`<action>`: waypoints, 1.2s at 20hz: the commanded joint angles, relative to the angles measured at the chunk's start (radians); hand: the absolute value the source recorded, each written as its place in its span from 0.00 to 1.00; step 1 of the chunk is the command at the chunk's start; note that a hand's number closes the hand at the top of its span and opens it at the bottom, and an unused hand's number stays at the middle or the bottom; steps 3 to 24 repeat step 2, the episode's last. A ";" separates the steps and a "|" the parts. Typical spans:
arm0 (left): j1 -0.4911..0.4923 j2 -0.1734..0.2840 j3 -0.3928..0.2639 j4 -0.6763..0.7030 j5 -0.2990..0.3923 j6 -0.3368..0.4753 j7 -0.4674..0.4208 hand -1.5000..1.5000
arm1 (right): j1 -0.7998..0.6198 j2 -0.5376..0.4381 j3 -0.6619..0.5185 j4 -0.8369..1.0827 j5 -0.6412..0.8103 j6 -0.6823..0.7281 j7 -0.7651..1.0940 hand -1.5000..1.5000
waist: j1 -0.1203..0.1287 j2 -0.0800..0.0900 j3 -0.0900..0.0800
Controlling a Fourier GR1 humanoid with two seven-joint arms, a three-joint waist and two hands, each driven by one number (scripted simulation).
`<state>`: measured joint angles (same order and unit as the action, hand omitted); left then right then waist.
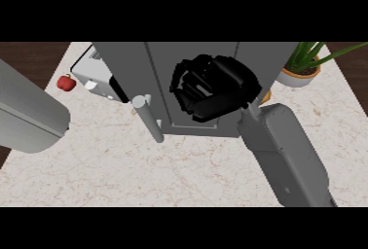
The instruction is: Pick up the bottled water, place it into the cabinet and close the cabinet
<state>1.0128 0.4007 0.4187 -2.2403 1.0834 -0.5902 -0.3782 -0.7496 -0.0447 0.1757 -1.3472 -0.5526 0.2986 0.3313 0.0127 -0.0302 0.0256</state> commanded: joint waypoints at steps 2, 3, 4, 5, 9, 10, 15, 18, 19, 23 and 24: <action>0.002 -0.040 -0.033 -0.035 -0.031 0.019 0.030 0.00 | -0.160 0.042 -0.064 0.153 -0.011 -0.065 0.012 1.00 | 0.033 0.037 -0.026; 0.002 -0.040 -0.033 -0.035 -0.031 0.019 0.030 0.00 | -0.160 0.042 -0.064 0.153 -0.011 -0.065 0.012 1.00 | 0.033 0.037 -0.026; 0.002 -0.040 -0.033 -0.035 -0.031 0.019 0.030 0.00 | -0.160 0.042 -0.064 0.153 -0.011 -0.065 0.012 1.00 | 0.033 0.037 -0.026; 0.002 -0.040 -0.033 -0.035 -0.031 0.019 0.030 0.00 | -0.160 0.042 -0.064 0.153 -0.011 -0.065 0.012 1.00 | 0.033 0.037 -0.026; 0.002 -0.040 -0.033 -0.035 -0.031 0.019 0.030 0.00 | -0.160 0.042 -0.064 0.153 -0.011 -0.065 0.012 1.00 | 0.033 0.037 -0.026; 0.002 -0.040 -0.033 -0.035 -0.031 0.019 0.030 0.00 | -0.160 0.042 -0.064 0.153 -0.011 -0.065 0.012 1.00 | 0.033 0.037 -0.026; 0.002 -0.040 -0.033 -0.035 -0.031 0.019 0.030 0.00 | -0.160 0.042 -0.064 0.153 -0.011 -0.065 0.012 1.00 | 0.033 0.037 -0.026; 0.002 -0.040 -0.033 -0.035 -0.031 0.019 0.030 0.00 | -0.160 0.042 -0.064 0.153 -0.011 -0.065 0.012 1.00 | 0.033 0.037 -0.026; 0.002 -0.040 -0.033 -0.035 -0.031 0.019 0.030 0.00 | -0.160 0.042 -0.064 0.153 -0.011 -0.065 0.012 1.00 | 0.033 0.037 -0.026; 0.002 -0.040 -0.033 -0.035 -0.031 0.019 0.030 0.00 | -0.160 0.042 -0.064 0.153 -0.011 -0.065 0.012 1.00 | 0.033 0.037 -0.026; 0.002 -0.040 -0.033 -0.035 -0.031 0.019 0.030 0.00 | -0.160 0.042 -0.064 0.153 -0.011 -0.065 0.012 1.00 | 0.033 0.037 -0.026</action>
